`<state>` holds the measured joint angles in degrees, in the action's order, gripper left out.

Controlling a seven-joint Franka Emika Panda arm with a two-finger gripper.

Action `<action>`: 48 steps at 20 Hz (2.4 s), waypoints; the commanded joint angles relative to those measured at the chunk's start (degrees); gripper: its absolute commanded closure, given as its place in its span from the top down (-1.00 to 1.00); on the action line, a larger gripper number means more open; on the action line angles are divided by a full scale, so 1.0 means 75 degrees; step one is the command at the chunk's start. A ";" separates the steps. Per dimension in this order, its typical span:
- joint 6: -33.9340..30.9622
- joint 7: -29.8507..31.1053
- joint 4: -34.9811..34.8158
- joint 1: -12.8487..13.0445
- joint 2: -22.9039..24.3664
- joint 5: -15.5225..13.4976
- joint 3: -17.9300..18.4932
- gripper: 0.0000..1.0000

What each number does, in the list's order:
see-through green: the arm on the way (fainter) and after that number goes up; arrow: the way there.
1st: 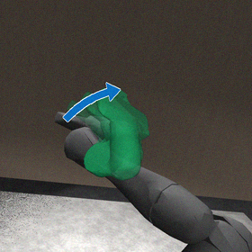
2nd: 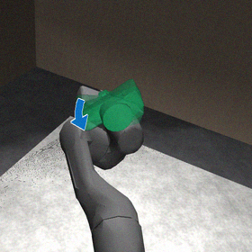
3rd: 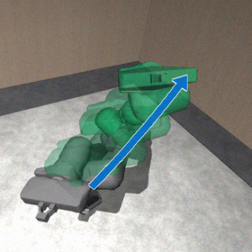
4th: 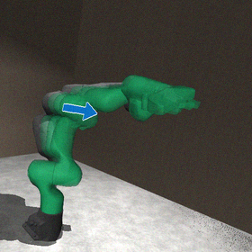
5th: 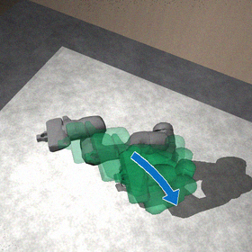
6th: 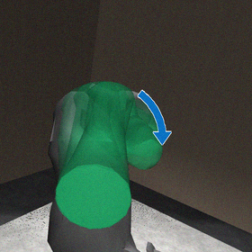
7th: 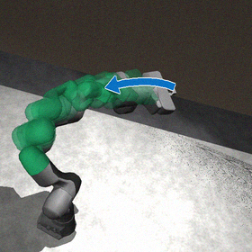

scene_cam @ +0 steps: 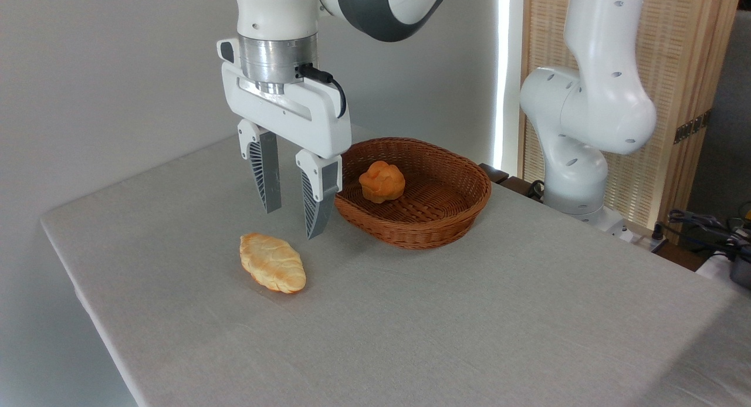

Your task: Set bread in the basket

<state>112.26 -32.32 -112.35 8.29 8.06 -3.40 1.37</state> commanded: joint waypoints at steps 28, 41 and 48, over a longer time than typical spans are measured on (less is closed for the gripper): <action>0.0113 0.0091 0.0132 0.0125 -0.0523 0.0066 -0.0053 1.00; 0.0289 -0.2424 0.0109 0.0160 -0.1062 0.0183 -0.0709 1.00; 0.0301 -0.5304 0.0109 0.0160 -0.1391 0.1096 -0.1061 1.00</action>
<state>113.74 -60.33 -112.12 9.46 -1.35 2.20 -6.21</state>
